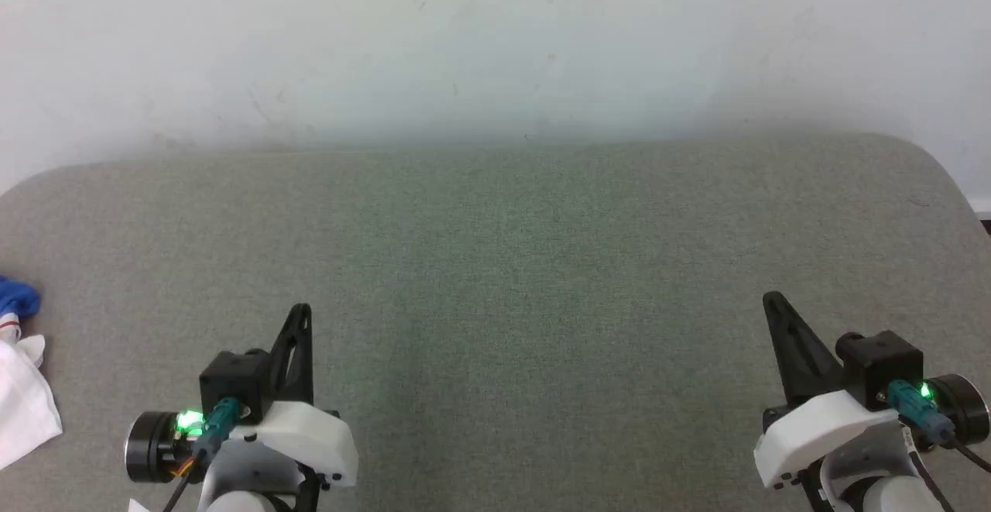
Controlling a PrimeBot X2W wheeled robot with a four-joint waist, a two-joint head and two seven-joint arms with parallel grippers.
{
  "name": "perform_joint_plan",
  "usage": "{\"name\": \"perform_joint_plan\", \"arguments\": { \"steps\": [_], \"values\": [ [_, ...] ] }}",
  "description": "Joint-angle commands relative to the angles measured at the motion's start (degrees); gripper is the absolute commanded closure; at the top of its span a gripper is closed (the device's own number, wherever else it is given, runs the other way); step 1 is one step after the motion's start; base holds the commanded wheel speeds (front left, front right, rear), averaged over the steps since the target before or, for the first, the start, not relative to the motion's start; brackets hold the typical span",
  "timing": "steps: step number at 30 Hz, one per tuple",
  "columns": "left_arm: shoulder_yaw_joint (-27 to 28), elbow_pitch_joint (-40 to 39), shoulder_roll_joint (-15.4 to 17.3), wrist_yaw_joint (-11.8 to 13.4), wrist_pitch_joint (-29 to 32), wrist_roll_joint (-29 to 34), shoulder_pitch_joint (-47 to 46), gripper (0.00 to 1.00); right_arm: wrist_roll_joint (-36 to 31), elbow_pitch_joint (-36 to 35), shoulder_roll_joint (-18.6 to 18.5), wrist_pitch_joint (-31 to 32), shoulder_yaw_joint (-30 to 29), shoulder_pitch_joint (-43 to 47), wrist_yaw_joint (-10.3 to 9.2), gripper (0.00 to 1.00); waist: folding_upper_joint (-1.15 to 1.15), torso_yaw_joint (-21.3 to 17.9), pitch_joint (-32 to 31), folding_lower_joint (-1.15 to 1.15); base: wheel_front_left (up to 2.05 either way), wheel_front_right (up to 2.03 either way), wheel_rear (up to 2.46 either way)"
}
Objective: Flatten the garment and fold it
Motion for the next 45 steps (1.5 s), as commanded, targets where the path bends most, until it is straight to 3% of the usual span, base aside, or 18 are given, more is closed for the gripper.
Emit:
{"name": "perform_joint_plan", "arguments": {
  "steps": [1,20,21,45],
  "values": [
    [0.23,-0.29,-0.15,0.37,0.02,0.21,0.34,1.0,-0.35,0.09,0.22,0.03,-0.13,-0.62,-0.04,1.0,0.0,0.0,0.0,0.0,0.0,0.0,0.0],
    [0.23,-0.29,-0.15,0.37,0.02,0.21,0.34,1.0,-0.35,0.09,0.22,0.03,-0.13,-0.62,-0.04,1.0,0.0,0.0,0.0,0.0,0.0,0.0,0.0],
    [-0.02,0.02,0.01,-0.01,0.0,0.0,0.0,0.0,0.02,0.0,-0.01,0.0,0.01,0.0,0.0,0.0,0.0,0.0,0.0,0.0,0.0,0.0,0.0],
    [-2.17,1.42,-0.01,-1.33,-2.76,-13.84,-0.92,0.0,11.88,0.4,0.01,-2.75,0.23,0.54,-0.01,0.0,0.0,0.02,-0.08,0.0,0.0,0.0,0.0]
  ]
}}
